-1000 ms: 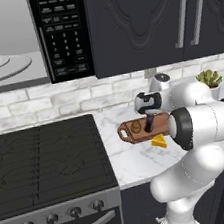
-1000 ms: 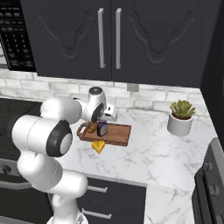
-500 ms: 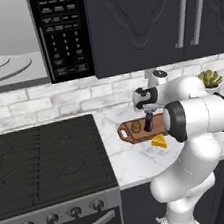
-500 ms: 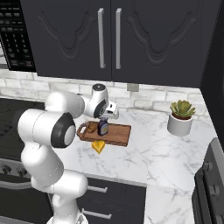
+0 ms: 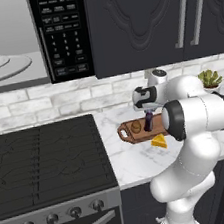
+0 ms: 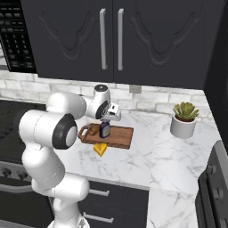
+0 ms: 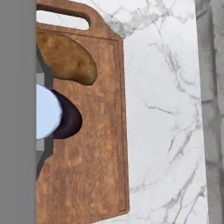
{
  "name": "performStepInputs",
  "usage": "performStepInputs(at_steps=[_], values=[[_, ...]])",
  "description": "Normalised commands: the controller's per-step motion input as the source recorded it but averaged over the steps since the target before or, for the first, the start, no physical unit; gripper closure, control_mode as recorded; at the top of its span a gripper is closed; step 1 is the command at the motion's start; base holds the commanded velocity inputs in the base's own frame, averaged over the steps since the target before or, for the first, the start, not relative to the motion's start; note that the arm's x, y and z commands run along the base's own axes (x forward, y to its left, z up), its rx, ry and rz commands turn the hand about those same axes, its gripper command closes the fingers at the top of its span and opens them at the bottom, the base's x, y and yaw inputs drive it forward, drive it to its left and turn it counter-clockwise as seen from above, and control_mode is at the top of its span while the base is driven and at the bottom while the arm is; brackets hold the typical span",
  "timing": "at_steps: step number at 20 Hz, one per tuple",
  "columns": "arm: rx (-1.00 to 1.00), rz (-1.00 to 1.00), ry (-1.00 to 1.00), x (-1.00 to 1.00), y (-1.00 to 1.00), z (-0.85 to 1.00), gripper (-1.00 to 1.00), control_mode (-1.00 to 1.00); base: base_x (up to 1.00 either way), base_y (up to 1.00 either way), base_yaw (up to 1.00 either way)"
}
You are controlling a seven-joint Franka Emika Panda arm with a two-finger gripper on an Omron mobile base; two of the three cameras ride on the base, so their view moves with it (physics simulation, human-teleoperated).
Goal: Retrieve the reheated potato from the microwave, then place the potato, cheese, and condiment on the cutting board.
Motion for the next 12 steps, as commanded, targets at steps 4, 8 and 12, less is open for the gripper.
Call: performStepInputs(at_steps=[4,8,12], values=[[0.00,0.00,0.00,-0.04,0.00,-0.26,-1.00,-1.00,0.00,0.00,0.00],[0.00,0.00,0.00,-0.01,0.00,-0.13,-1.00,-1.00,0.00,0.00,0.00],[0.00,0.00,0.00,-0.05,0.00,-0.07,-1.00,-1.00,0.00,0.00,0.00]])
